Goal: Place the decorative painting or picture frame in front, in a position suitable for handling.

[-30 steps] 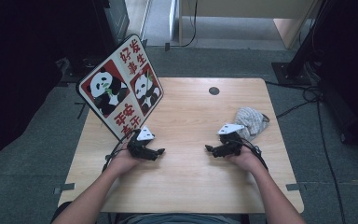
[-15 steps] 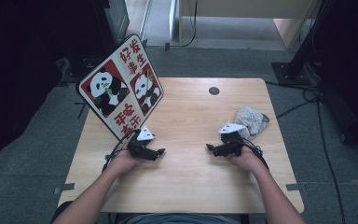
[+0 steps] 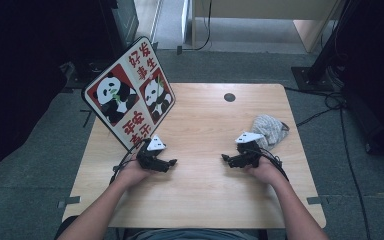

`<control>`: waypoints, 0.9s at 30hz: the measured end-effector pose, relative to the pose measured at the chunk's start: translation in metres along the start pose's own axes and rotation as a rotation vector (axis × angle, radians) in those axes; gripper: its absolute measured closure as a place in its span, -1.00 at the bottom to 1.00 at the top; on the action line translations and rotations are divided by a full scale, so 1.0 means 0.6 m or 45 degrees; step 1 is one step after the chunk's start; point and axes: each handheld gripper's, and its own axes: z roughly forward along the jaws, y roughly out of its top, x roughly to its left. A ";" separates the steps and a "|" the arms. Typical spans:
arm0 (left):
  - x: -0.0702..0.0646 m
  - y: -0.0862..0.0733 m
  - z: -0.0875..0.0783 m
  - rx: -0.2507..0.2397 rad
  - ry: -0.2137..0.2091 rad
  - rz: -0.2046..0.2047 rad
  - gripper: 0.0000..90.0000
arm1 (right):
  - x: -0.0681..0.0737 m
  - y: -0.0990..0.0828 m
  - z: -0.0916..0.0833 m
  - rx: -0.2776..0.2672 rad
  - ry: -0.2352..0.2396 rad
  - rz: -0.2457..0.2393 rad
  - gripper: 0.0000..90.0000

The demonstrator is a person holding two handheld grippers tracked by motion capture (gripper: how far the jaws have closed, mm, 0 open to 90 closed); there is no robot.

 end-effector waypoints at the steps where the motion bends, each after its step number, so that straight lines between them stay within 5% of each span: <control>1: 0.000 0.000 0.000 0.000 0.002 -0.001 -0.55 | 0.000 0.000 0.000 0.000 0.000 0.000 -0.74; 16: -0.010 0.003 0.003 0.000 0.036 -0.041 -0.56 | 0.000 0.001 0.001 0.012 0.010 -0.013 -0.81; 27: 0.011 0.006 -0.011 0.058 -0.036 -0.069 -0.47 | 0.001 0.001 0.001 0.013 0.010 -0.010 -0.82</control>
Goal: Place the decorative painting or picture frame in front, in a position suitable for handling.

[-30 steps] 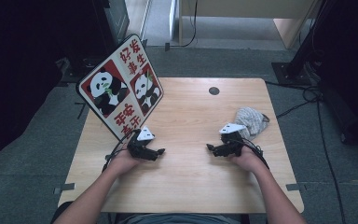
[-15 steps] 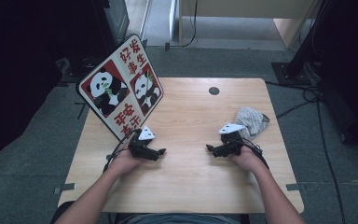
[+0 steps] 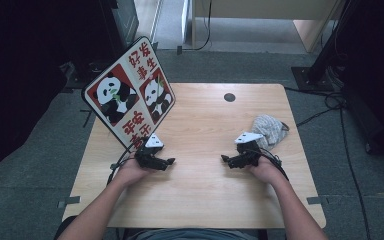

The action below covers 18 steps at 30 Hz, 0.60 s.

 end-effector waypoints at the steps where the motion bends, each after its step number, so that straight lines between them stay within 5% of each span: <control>1: 0.000 0.001 -0.002 0.002 -0.006 0.003 -0.50 | 0.000 0.000 0.000 0.001 0.000 0.000 -0.82; 18: -0.007 0.025 -0.053 -0.052 -0.065 0.078 -0.26 | 0.001 -0.002 -0.002 0.001 -0.008 0.012 -0.82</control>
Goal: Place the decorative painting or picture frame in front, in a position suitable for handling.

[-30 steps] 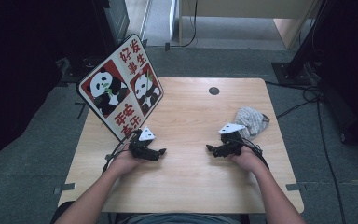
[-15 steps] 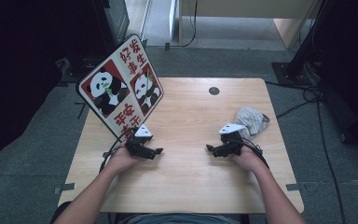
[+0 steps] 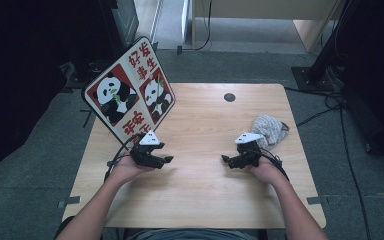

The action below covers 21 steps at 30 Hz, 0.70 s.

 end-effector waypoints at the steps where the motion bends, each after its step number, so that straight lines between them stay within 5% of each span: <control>1: 0.000 0.001 -0.002 0.007 0.000 0.004 -0.23 | 0.000 0.000 0.000 0.000 0.000 -0.002 -0.82; 14: 0.000 0.010 -0.034 0.023 -0.041 0.005 -0.07 | 0.000 -0.002 -0.002 0.002 -0.004 0.003 -0.82; 21: 0.009 0.009 -0.058 -0.016 -0.086 -0.039 -0.09 | 0.001 -0.002 -0.002 -0.002 -0.005 0.001 -0.82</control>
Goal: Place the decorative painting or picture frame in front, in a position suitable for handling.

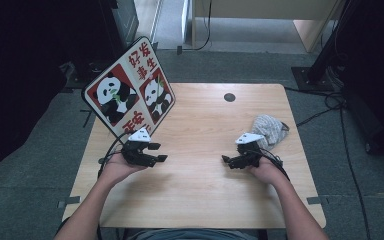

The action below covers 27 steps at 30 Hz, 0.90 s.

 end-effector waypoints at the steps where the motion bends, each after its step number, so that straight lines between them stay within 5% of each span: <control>1: 0.001 0.000 -0.003 -0.003 0.001 0.002 -0.09 | 0.000 0.000 0.000 0.001 0.000 0.003 -0.82; 7: 0.000 -0.004 -0.024 -0.054 -0.006 0.013 -0.11 | 0.000 -0.001 -0.001 0.000 0.001 0.000 -0.82; 27: 0.017 -0.035 -0.085 -0.031 0.093 -0.045 -0.06 | 0.001 -0.001 -0.002 0.003 0.000 0.003 -0.82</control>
